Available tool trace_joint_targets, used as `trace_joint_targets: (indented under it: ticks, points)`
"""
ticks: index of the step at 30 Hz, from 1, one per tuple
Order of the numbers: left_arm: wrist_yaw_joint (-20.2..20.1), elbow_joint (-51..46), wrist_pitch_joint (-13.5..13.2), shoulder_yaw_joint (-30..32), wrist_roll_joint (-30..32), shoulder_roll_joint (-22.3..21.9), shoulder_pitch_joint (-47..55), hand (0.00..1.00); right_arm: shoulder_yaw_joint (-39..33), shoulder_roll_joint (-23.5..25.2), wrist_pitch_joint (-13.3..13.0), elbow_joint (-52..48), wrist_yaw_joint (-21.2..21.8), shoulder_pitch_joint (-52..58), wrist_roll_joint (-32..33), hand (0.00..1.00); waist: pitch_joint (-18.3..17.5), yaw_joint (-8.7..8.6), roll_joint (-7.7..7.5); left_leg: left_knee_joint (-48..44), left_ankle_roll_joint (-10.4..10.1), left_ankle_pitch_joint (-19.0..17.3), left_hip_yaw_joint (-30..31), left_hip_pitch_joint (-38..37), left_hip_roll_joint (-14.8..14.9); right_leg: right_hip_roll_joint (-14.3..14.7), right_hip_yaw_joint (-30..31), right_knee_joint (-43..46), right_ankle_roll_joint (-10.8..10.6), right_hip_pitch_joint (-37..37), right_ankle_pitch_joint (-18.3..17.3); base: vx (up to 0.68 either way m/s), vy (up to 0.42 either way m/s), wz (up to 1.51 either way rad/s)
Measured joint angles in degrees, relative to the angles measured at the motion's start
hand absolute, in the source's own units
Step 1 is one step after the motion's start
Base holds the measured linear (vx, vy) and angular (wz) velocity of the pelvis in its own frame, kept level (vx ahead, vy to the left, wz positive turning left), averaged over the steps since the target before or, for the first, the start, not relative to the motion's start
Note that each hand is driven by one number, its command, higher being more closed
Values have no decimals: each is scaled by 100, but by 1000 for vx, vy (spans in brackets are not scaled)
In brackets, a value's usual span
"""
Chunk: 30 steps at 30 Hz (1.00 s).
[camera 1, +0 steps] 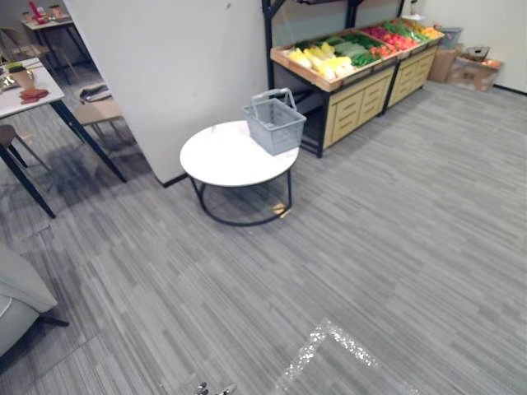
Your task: Pick vegetable in the basket
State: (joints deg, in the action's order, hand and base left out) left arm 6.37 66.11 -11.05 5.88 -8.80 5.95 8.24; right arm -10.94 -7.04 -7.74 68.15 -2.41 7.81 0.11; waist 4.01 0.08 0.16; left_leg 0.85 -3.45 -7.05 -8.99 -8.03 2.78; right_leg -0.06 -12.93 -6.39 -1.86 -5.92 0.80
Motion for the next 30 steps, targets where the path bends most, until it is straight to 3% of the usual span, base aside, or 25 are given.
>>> trace_joint_targets:
  ticks: [4,6,19,22,24,25,27,30]
  points:
    - [-16,0,2,2,16,22,-24,0,-1,-12,0,0,5,-44,-5,0,26,-1,49,6,11,6,-48,86,18,20,39,0,1,104,0,9,-7,-6]
    - [-31,2,7,10,24,35,-26,0,11,-20,1,1,5,-64,-11,0,82,4,-16,24,8,5,-106,97,34,38,74,1,3,148,1,33,-22,-10]
    - [-55,3,61,49,245,100,-158,0,157,-28,2,-18,15,-144,-12,0,192,3,-52,-404,-95,-61,-105,339,-16,-70,-53,32,3,137,5,31,-16,3]
    - [-69,5,158,137,225,101,-169,0,205,-18,3,-23,30,-176,-10,0,281,14,-98,-1148,-137,-93,-102,716,-18,-150,-101,33,17,129,-12,-80,-26,14]
    - [-124,-9,174,167,218,115,-175,0,258,-24,3,-23,42,-222,-11,0,414,19,-106,-2154,-191,-137,-98,1149,44,-183,-147,35,149,47,-150,-82,-34,16]
    - [-159,-29,180,178,212,96,-176,0,308,-83,3,-23,44,-238,-9,0,507,29,-32,-3000,-174,-122,-26,1542,156,-155,-170,81,196,17,-183,-85,-39,9]
    - [-193,-42,227,175,98,26,-155,0,393,-190,3,-23,38,-251,-7,0,646,74,90,-3845,-191,42,231,1958,241,-100,-187,170,260,-88,-227,-38,-3,6]
    - [-260,-41,241,148,-19,13,-153,0,429,-243,7,-28,45,-302,-10,0,685,109,137,-3985,-155,-216,352,2302,317,-294,-216,261,248,-102,-293,9,37,11]
